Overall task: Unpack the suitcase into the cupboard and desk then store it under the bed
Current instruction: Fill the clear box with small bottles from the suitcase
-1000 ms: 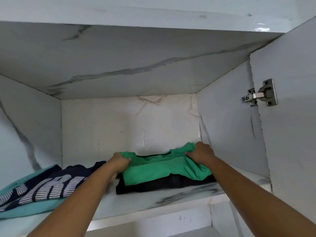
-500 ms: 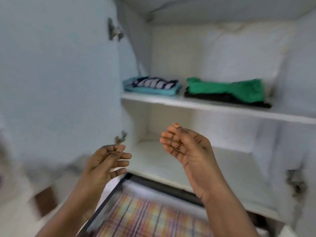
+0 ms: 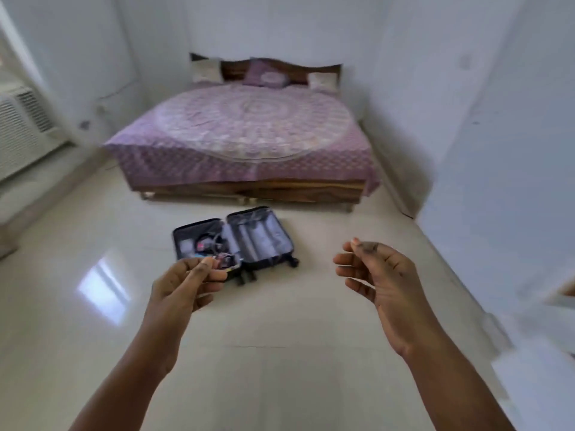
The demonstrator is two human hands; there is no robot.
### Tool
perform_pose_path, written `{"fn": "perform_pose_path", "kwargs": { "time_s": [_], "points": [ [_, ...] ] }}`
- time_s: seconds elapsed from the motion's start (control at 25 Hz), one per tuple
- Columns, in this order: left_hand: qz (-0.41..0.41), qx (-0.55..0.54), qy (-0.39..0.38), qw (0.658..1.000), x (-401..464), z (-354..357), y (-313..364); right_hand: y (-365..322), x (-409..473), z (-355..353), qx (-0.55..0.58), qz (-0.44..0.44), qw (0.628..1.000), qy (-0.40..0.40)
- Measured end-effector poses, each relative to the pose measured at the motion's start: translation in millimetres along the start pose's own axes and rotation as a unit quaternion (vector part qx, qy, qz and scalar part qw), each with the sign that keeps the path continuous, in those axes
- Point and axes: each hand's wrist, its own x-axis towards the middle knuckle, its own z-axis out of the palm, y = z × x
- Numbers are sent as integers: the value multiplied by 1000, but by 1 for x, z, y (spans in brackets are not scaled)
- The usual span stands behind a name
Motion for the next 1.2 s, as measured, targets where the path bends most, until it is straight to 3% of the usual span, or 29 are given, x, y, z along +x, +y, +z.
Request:
{"fn": "perform_pose_path", "kwargs": {
  "time_s": [0.12,0.28,0.52,0.72,0.88,1.0,1.2],
  "points": [
    [-27,-11,72,997,56,-88,-16,33,51,103,-17,43,997,-70],
    [-62,-1,109,992,133,-172,-18,68,113,218,-26,111,988,-106],
    [-87,25,97,991,255,-239,-20,102,211,309,-62,158,979,-112],
    [-124,41,127,983,384,-270,-52,160,345,390,-97,165,973,-130],
    [-159,72,162,971,526,-297,-108,248,489,490,-169,201,946,-190],
    [-178,94,144,969,617,-317,-162,322,570,560,-213,243,919,-225],
    [-195,158,84,964,774,-355,-360,547,703,645,-364,219,872,-243]
  ]
}}
